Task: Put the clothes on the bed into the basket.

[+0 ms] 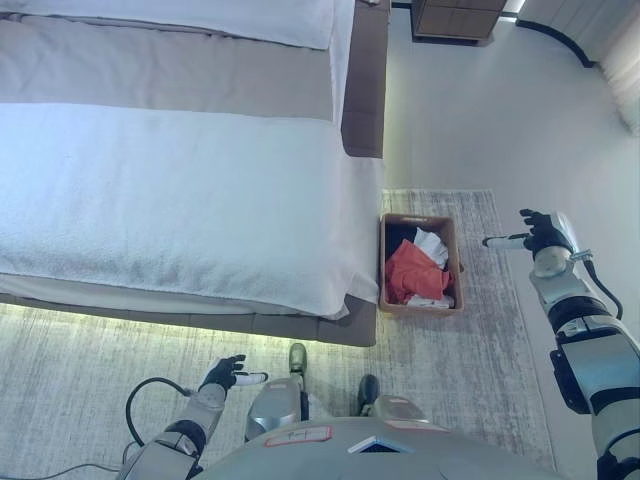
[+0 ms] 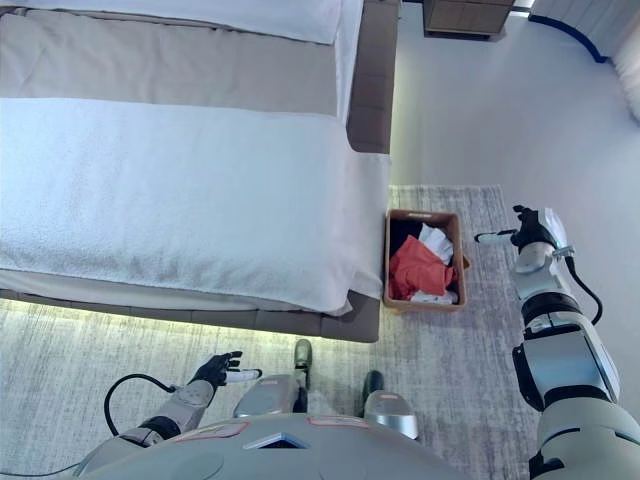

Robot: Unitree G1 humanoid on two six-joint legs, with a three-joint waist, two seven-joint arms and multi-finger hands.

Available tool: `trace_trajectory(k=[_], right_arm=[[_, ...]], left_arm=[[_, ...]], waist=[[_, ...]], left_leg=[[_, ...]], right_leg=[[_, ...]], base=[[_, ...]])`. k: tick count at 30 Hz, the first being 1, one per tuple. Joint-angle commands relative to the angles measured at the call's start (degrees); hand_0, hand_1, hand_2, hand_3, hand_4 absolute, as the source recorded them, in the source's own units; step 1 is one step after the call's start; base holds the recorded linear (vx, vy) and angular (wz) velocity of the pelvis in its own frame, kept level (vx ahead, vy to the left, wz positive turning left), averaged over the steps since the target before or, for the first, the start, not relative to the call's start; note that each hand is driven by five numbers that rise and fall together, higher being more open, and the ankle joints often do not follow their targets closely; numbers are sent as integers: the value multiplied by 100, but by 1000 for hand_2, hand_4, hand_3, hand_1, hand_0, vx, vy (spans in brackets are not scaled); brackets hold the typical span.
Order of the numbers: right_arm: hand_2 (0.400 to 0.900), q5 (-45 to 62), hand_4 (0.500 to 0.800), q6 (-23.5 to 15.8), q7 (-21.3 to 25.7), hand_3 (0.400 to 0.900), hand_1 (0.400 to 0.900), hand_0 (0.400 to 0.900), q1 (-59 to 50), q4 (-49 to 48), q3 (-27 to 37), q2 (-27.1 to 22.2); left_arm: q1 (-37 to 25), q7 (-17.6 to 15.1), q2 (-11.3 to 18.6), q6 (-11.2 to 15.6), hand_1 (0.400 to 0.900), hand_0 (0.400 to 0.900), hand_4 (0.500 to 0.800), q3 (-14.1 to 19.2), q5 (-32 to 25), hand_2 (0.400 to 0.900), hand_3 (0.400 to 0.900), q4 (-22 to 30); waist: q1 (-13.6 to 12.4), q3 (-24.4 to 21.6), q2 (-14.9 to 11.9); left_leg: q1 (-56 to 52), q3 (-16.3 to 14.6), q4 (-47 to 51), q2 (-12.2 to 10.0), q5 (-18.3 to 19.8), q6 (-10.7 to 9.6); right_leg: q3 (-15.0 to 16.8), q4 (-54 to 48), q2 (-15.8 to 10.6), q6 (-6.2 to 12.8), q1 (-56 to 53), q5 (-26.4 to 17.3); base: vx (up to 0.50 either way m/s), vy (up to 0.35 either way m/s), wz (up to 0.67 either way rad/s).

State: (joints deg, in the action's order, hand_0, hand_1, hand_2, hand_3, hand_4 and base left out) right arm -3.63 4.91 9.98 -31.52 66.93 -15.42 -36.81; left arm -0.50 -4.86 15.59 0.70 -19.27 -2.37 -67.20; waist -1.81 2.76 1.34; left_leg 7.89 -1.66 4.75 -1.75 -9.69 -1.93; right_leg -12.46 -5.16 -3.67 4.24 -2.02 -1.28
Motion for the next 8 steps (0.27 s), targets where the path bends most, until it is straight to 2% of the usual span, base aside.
trace_trajectory(k=[1, 8], right_arm=[[900, 83, 800, -312, 260, 900, 900, 900, -520, -83, -106, -214], [900, 61, 800, -360, 213, 900, 900, 900, -227, -87, -112, -11]], left_arm=[[-147, -35, 95, 118, 900, 900, 800, -50, 33, 900, 900, -117], [-146, 67, 80, 137, 900, 900, 800, -3, -44, 900, 900, -141]], waist=[[-78, -199, -244], [-80, -210, -244]], left_leg=[[-178, 325, 25, -51, 551, -114], [-181, 323, 25, -53, 556, -113]], right_leg=[[142, 203, -190, 138, -75, 230], [141, 203, -187, 133, -82, 234]], base=[[0, 0, 0], [0, 0, 0]])
